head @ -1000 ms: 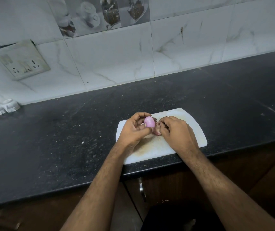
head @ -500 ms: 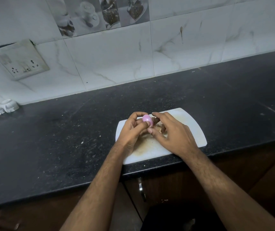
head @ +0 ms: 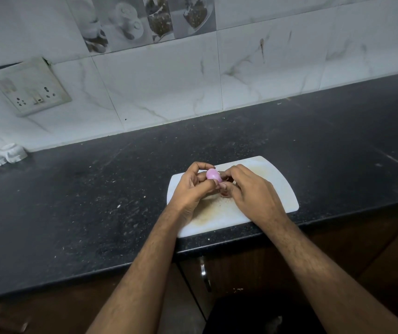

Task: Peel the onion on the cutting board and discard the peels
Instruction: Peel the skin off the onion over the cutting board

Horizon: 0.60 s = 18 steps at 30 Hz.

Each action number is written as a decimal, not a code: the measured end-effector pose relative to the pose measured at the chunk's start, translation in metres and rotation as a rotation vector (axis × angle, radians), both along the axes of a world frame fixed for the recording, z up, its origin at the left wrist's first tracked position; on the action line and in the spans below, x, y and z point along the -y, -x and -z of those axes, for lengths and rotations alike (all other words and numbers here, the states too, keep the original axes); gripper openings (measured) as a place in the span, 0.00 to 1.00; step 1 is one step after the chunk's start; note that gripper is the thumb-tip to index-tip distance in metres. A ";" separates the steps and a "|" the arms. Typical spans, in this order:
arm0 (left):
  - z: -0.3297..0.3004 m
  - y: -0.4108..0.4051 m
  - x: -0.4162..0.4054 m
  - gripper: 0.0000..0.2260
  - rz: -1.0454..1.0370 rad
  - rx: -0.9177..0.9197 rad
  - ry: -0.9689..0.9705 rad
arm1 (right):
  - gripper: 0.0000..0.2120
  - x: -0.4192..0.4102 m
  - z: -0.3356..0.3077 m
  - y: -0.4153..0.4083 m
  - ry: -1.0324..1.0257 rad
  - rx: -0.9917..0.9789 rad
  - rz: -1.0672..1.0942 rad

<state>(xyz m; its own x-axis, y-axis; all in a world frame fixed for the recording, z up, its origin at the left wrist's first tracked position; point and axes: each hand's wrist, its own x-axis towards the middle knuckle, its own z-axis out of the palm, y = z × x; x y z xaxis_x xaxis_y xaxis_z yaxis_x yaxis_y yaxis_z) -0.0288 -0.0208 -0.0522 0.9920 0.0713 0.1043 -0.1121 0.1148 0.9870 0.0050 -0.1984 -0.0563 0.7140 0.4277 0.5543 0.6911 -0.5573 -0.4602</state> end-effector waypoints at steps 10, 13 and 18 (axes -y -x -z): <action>0.000 0.001 -0.001 0.20 0.031 0.024 -0.012 | 0.08 0.000 0.002 0.000 0.002 0.032 0.023; 0.000 0.001 0.000 0.17 0.025 0.035 -0.056 | 0.06 0.000 0.000 0.001 0.006 0.028 0.051; 0.001 0.002 -0.001 0.15 0.033 0.055 -0.095 | 0.06 -0.001 -0.003 0.002 0.038 0.006 0.070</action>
<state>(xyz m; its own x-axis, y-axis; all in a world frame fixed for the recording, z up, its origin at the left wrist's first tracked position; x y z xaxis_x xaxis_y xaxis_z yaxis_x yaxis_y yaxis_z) -0.0305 -0.0199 -0.0528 0.9862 0.0261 0.1633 -0.1640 0.0253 0.9861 0.0029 -0.1976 -0.0530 0.7395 0.3973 0.5435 0.6526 -0.6213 -0.4338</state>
